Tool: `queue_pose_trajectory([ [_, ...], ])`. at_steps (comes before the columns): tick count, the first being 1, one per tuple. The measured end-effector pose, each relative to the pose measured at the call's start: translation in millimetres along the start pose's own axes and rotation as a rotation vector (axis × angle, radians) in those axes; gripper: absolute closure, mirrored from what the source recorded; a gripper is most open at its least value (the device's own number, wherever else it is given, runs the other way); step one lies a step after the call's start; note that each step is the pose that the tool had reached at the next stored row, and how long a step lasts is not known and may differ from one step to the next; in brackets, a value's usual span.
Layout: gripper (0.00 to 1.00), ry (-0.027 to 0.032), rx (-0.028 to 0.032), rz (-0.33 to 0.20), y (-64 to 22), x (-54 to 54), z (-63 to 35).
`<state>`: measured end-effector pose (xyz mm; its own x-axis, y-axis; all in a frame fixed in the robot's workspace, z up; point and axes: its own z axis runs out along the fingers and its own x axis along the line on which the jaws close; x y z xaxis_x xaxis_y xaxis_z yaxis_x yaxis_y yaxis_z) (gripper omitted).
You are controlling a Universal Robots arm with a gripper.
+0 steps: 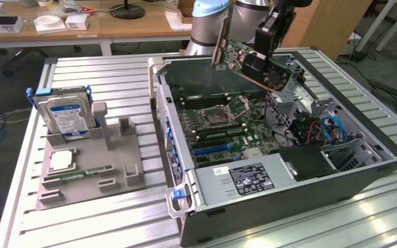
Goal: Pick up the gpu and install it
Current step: 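Insert the gpu into the slot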
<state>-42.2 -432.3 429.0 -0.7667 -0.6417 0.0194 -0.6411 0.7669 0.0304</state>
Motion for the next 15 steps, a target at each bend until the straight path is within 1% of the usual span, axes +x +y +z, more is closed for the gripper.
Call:
queue_pose_trajectory([
  [15,0.74,0.0054,0.0034,-0.177,-0.1,0.1,0.4],
])
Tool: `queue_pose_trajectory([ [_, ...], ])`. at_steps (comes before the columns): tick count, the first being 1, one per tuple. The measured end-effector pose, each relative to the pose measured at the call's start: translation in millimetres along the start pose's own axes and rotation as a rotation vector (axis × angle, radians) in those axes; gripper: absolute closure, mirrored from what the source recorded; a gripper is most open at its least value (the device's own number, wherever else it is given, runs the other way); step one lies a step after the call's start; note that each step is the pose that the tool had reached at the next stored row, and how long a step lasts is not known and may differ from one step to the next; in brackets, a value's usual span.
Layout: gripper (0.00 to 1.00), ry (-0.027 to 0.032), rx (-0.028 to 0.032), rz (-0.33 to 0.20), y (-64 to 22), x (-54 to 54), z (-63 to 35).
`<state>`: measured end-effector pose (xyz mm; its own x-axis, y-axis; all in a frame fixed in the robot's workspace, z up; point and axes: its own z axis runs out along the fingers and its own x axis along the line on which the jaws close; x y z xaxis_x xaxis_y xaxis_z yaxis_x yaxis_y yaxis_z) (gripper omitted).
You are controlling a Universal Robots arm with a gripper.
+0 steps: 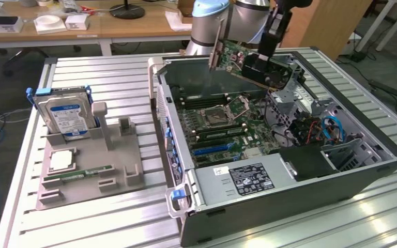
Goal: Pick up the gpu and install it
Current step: 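Insert the gpu into the slot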
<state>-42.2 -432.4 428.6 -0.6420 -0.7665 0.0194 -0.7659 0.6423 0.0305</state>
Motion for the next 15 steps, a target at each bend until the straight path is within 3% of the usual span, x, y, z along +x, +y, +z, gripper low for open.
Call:
queue_pose_trajectory([
  [15,0.74,0.006,0.0039,-0.198,0.0,0.0,0.6],
])
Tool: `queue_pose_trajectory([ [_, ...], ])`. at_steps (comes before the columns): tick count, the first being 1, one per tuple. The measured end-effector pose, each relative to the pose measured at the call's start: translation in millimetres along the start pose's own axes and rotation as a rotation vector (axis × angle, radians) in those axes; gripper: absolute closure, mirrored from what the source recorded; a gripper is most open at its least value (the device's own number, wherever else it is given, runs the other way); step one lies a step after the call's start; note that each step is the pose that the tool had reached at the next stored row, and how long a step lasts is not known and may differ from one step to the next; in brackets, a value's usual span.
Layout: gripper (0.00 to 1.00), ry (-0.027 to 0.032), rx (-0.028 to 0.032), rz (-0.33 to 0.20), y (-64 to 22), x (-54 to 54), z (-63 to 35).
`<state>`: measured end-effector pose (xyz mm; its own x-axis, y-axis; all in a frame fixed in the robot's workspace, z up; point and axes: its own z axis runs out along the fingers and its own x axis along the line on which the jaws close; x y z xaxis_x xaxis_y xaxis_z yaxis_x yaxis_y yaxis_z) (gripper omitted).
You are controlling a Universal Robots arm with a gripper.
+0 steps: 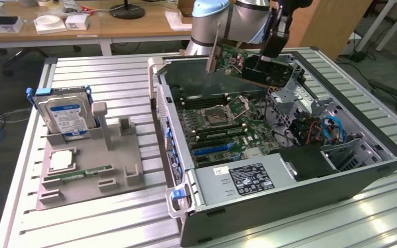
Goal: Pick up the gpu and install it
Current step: 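Insert the gpu into the slot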
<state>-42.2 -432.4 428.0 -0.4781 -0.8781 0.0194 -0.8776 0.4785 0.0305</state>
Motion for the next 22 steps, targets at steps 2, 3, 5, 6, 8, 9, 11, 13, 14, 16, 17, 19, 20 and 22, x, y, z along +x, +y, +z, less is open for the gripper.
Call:
queue_pose_trajectory([
  [2,0.74,0.0008,0.0005,-0.025,0.0,0.0,0.1],
  [3,0.74,0.0011,0.0007,-0.037,0.0,0.0,0.2],
  [5,0.74,0.0019,0.0012,-0.064,0.0,0.0,0.3],
  [6,0.74,0.0023,0.0015,-0.076,0.0,0.0,0.3],
  [8,0.74,0.003,0.002,-0.101,0.0,0.0,0.5],
  [9,0.74,0.0034,0.0023,-0.113,-0.1,0.0,0.6],
  [11,0.74,0.0042,0.0027,-0.137,-0.1,0.1,0.7],
  [13,0.74,0.0049,0.0032,-0.162,-0.1,0.1,0.8],
  [14,0.74,0.0053,0.0034,-0.174,-0.1,0.1,0.9],
  [16,0.74,0.006,0.0039,-0.2,-0.1,0.1,1.1],
  [17,0.74,0.0064,0.0041,-0.213,-0.1,0.1,1.2],
  [19,0.74,0.0073,0.0047,-0.238,-0.1,0.1,1.3],
  [20,0.74,0.0077,0.0049,-0.25,-0.1,0.1,1.4],
  [22,0.74,0.0084,0.0054,-0.277,-0.2,0.2,1.6],
])
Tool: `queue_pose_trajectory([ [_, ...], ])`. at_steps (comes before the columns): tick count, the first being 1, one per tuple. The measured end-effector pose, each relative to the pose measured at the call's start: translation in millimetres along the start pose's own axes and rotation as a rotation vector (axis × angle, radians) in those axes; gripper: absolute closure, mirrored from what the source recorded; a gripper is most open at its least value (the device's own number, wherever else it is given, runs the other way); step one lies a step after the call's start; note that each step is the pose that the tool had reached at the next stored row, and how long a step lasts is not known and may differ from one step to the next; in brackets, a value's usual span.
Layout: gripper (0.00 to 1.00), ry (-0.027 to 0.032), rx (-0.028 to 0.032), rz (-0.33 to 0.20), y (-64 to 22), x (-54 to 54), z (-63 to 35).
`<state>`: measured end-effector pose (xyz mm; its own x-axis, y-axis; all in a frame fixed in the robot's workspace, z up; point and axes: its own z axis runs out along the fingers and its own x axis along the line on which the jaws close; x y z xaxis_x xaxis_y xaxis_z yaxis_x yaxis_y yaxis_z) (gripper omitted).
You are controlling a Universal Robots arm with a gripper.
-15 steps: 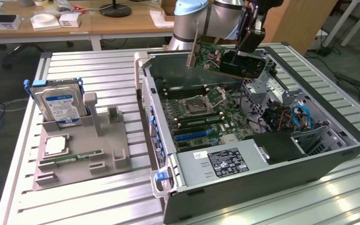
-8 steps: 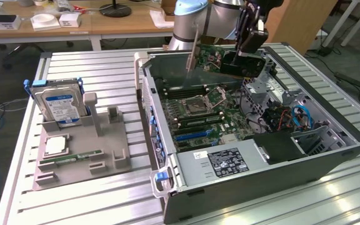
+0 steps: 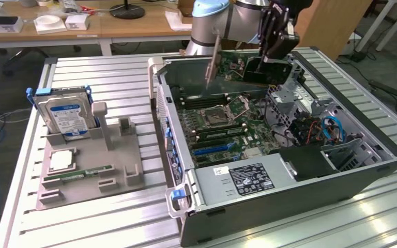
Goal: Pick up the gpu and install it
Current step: 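Insert the gpu into the slot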
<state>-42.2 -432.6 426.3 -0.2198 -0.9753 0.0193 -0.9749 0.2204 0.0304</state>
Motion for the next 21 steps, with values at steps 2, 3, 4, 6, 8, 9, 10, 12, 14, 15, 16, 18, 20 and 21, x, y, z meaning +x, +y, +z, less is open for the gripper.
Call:
queue_pose_trajectory([
  [2,0.74,0.0008,0.0005,-0.025,0.0,0.0,0.1],
  [3,0.74,0.0012,0.0007,-0.038,0.0,0.0,0.2],
  [4,0.74,0.0016,0.001,-0.051,0.0,0.0,0.3],
  [6,0.74,0.0023,0.0015,-0.078,0.0,0.1,0.6],
  [8,0.74,0.0032,0.002,-0.103,-0.1,0.1,0.7],
  [9,0.74,0.0036,0.0022,-0.117,-0.1,0.1,0.8],
  [10,0.74,0.0039,0.0025,-0.129,-0.1,0.1,1.0],
  [12,0.74,0.0048,0.0029,-0.155,-0.1,0.1,1.1],
  [14,0.74,0.0055,0.0035,-0.181,-0.1,0.1,1.4],
  [15,0.74,0.0059,0.0037,-0.193,-0.1,0.1,1.5],
  [16,0.74,0.006,0.0039,-0.202,-0.2,0.1,1.8],
  [18,0.74,0.0065,0.0041,-0.211,-0.5,0.0,1.8],
  [20,0.74,0.0065,0.004,-0.211,-0.5,0.0,1.8],
  [21,0.74,0.0065,0.0041,-0.211,-0.5,0.0,1.8],
])
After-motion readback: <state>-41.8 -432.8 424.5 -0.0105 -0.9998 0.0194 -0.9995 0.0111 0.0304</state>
